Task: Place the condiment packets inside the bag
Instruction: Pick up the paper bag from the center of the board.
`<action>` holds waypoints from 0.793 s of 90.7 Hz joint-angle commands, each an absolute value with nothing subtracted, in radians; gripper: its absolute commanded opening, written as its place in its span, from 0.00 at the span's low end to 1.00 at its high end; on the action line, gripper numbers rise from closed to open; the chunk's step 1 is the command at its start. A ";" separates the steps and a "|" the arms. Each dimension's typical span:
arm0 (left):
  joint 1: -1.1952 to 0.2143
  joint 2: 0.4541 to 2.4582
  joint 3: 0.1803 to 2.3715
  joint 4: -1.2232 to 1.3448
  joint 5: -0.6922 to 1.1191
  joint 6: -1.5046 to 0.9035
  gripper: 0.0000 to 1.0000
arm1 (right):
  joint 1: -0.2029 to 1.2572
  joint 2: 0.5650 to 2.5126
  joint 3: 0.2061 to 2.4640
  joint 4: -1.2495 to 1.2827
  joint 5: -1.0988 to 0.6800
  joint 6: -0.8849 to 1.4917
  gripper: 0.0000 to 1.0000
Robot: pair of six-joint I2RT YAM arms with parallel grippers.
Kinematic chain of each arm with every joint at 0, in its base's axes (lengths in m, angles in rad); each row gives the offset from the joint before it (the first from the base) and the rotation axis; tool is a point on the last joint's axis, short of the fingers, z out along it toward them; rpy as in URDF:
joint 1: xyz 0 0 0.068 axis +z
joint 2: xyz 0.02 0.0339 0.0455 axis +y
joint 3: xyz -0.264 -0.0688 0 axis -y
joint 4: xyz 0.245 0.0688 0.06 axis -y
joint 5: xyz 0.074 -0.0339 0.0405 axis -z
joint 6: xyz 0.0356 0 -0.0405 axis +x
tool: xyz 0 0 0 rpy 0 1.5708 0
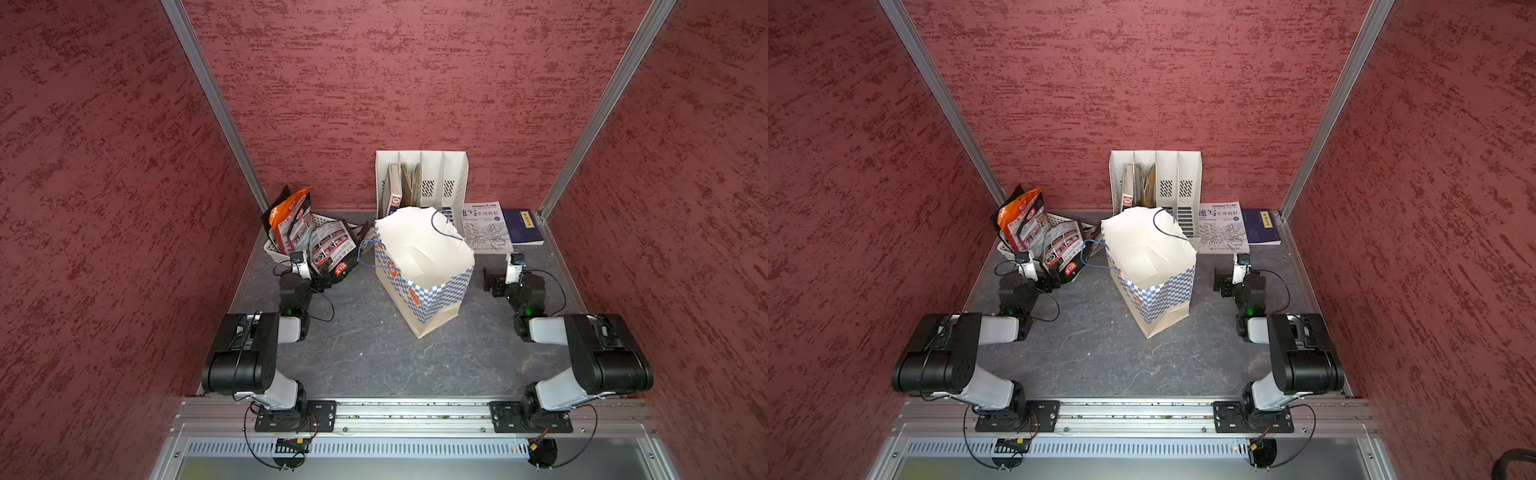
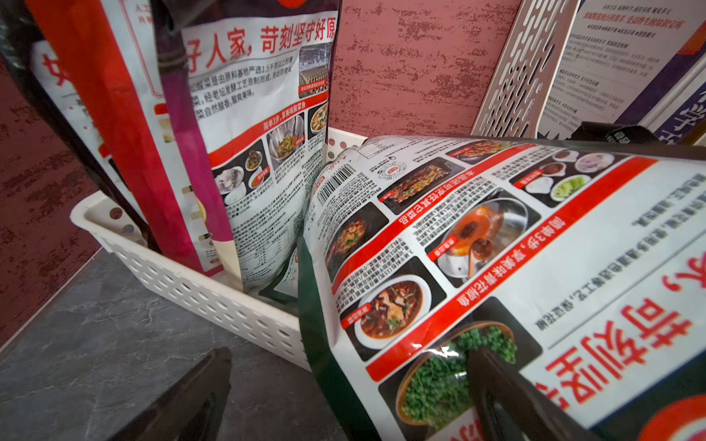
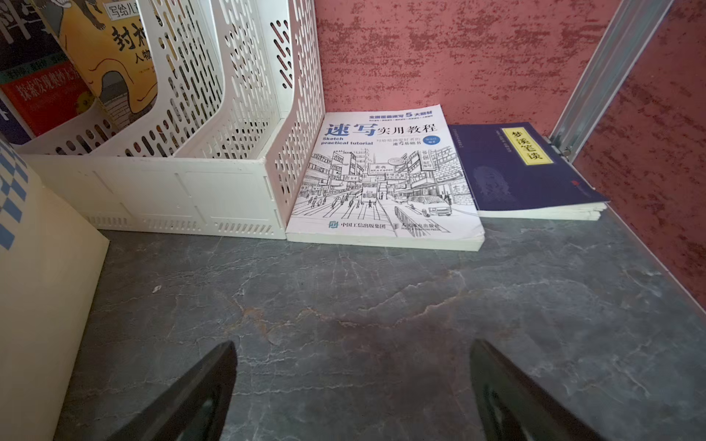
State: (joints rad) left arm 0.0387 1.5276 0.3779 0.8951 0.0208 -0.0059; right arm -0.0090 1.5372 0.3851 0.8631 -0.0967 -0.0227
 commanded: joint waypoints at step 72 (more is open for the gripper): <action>0.055 1.409 0.372 0.812 -0.007 -0.032 1.00 | -0.005 1.449 0.428 0.741 -0.011 0.009 0.99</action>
State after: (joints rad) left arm 0.0448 1.5154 0.3767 0.8829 0.0246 -0.0101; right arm -0.0086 1.5299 0.3866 0.8474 -0.0826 -0.0177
